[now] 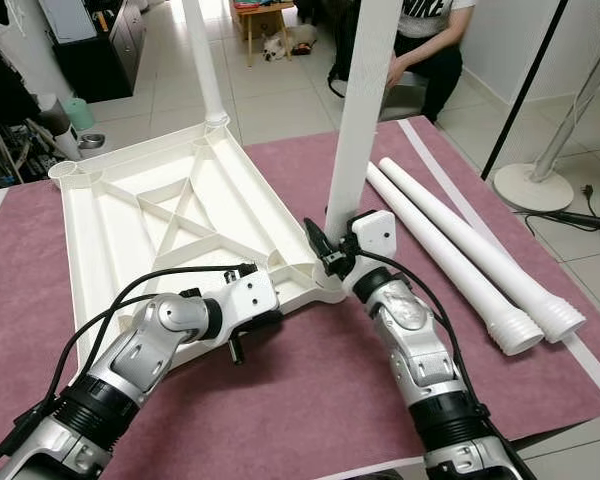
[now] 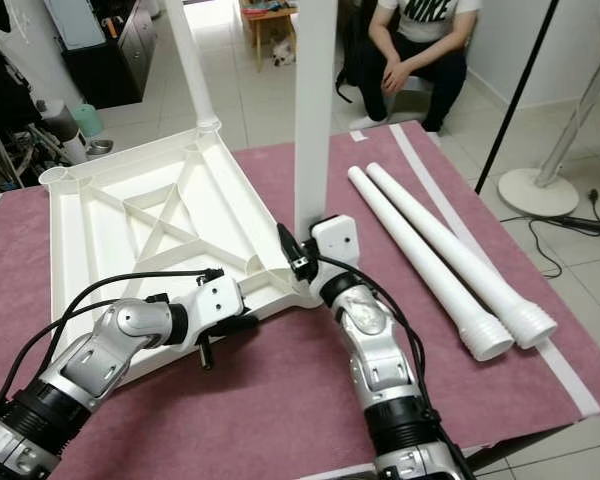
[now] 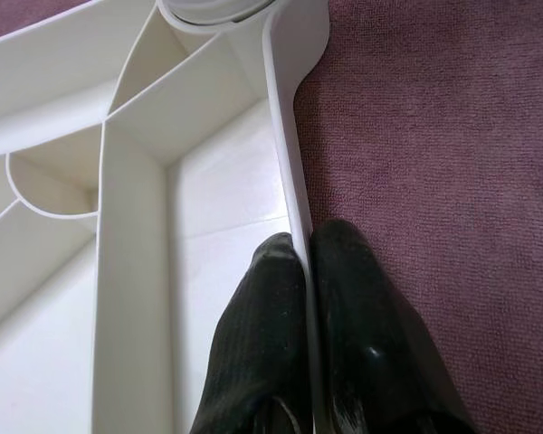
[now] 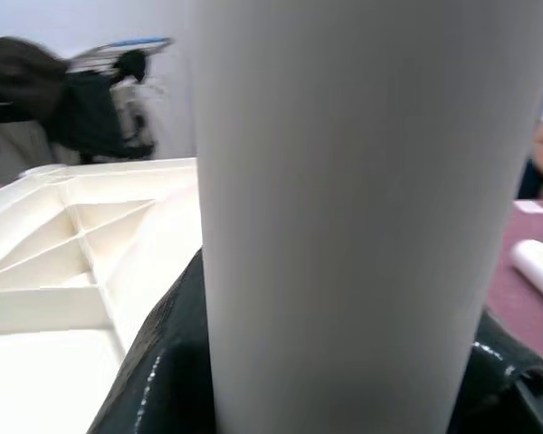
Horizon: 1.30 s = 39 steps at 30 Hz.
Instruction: Building children table
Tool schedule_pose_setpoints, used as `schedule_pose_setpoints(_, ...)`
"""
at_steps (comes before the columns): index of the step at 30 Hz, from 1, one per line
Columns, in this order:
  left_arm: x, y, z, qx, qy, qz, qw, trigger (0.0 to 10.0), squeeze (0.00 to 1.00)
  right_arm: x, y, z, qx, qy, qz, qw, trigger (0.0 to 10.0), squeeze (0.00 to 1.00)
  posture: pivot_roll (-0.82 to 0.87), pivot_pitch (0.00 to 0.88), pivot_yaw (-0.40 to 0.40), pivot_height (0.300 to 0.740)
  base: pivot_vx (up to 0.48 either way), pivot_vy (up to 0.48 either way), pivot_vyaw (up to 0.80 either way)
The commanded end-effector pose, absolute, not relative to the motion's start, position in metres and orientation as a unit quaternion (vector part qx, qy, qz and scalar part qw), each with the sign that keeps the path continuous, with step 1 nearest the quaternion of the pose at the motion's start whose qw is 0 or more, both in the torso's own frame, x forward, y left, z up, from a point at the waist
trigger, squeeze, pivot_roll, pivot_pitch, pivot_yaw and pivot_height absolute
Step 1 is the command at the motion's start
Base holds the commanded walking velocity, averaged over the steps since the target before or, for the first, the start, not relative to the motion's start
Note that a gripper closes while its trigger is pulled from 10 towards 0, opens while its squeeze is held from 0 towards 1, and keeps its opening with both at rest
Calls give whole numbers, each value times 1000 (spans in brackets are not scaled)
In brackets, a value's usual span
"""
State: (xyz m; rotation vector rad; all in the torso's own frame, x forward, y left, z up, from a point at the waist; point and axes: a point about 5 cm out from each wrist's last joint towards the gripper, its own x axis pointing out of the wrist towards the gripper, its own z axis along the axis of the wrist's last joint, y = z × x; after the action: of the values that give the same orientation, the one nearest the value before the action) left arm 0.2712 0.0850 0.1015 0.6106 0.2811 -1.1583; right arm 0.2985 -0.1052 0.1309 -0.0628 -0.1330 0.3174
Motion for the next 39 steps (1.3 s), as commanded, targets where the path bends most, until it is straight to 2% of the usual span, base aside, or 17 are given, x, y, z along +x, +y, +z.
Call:
schedule_pose_setpoints(1, 277, 80, 116, 306, 87, -523, 791, 0, 0, 290, -128, 74, -51, 70, 74, 994, 10000, 0, -23, 0, 163, 740, 0, 0, 0)
schedule_pose_setpoints(5, 277, 80, 116, 306, 87, -523, 791, 0, 0, 291, -128, 74, -47, 71, 58, 995, 10000, 0, -23, 0, 163, 740, 0, 0, 0)
schedule_pose_setpoints(7, 278, 79, 117, 305, 86, -523, 791, 0, 0, 293, -127, 74, -49, 70, 8, 996, 10000, 0, -27, 0, 163, 740, 0, 0, 0)
schedule_pose_setpoints(12, 279, 78, 117, 304, 85, -524, 791, 0, 0, 295, -124, 72, -56, 82, -31, 995, 10000, 0, -27, 0, 163, 740, 0, 0, 0)
schedule_pose_setpoints(24, 278, 77, 116, 302, 84, -522, 794, 0, 0, 302, -115, 71, -128, 92, -109, 981, 10000, 0, -26, 0, 153, 740, 0, 0, 0)
schedule_pose_setpoints(39, 278, 73, 117, 300, 78, -522, 795, 0, 0, 299, -108, 71, -135, 69, -121, 981, 10000, 0, -31, 0, 153, 740, 0, 0, 0)
